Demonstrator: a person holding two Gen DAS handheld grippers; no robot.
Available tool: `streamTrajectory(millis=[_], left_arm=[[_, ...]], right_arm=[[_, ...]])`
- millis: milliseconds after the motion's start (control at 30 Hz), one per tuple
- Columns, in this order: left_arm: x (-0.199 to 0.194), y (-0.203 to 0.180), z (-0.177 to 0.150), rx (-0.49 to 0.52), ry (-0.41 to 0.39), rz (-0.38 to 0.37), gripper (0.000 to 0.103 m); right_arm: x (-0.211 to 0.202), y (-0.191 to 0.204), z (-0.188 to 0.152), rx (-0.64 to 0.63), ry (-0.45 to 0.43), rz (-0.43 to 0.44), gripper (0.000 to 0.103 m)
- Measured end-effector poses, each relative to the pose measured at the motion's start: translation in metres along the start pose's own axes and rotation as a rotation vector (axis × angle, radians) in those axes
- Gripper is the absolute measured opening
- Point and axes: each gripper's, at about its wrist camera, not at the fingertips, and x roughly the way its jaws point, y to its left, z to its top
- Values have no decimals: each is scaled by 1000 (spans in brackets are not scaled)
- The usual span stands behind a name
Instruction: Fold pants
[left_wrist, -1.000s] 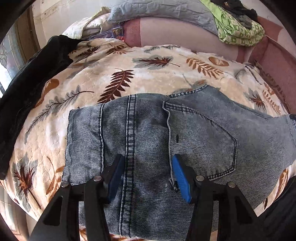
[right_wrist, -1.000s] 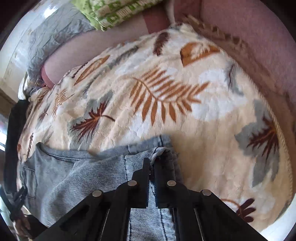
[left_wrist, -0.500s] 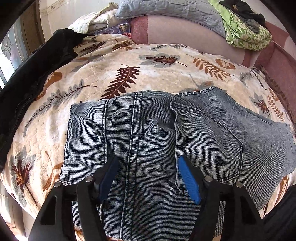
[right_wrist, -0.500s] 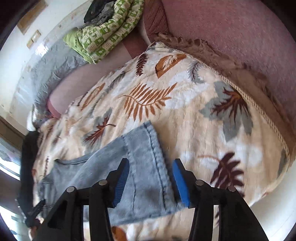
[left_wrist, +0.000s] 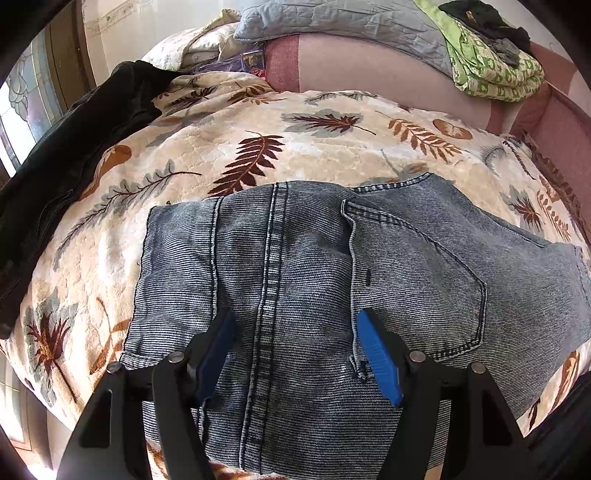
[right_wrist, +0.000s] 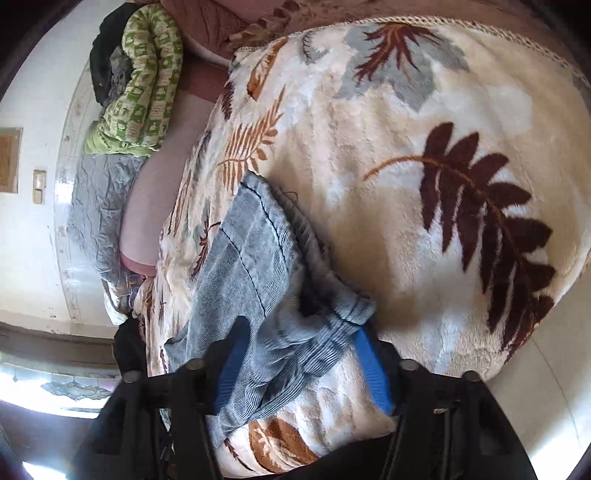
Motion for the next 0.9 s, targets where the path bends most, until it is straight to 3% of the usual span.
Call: streamTrajectory(millis=[133, 167, 233, 300, 367, 400, 433, 467, 533, 600, 667, 767, 833, 900], left_arm=[[-1, -1, -1, 8, 1, 0, 70], [-1, -1, -1, 8, 1, 0, 70], [-1, -1, 0, 10, 1, 0, 70], [-1, -4, 1, 15, 4, 11, 71], [-6, -7, 2, 27, -5, 28, 71], [-11, -8, 2, 34, -26, 25, 71], [-17, -9, 2, 39, -52, 19, 71], [-23, -11, 2, 40, -74, 15, 71], [-34, -14, 4, 30, -124, -3, 71], [-38, -18, 7, 18, -155, -38, 71], [-26, -23, 8, 16, -142, -56, 71], [11, -25, 1, 4, -29, -27, 71], [7, -29, 3, 26, -70, -18, 73], [8, -30, 1, 36, -63, -7, 75]], right_arm=[[-39, 50, -14, -281, -182, -139, 12], [-45, 57, -17, -329, -195, -162, 12], [-31, 47, -19, -360, -141, -237, 12], [7, 8, -14, -299, 37, -280, 18], [-6, -7, -11, -229, -9, -167, 27], [-13, -4, -11, -233, -15, -179, 32], [-23, 1, -11, -255, -53, -230, 50], [-34, 8, -11, -286, -110, -283, 55], [-56, 25, -11, -330, -199, -328, 55], [-69, 52, -11, -370, -249, -275, 55], [-54, 92, -14, -459, -179, -205, 55], [-4, 148, -30, -554, 4, -21, 55], [36, 174, -35, -574, 136, 77, 55], [82, 183, -38, -605, 242, 91, 56]])
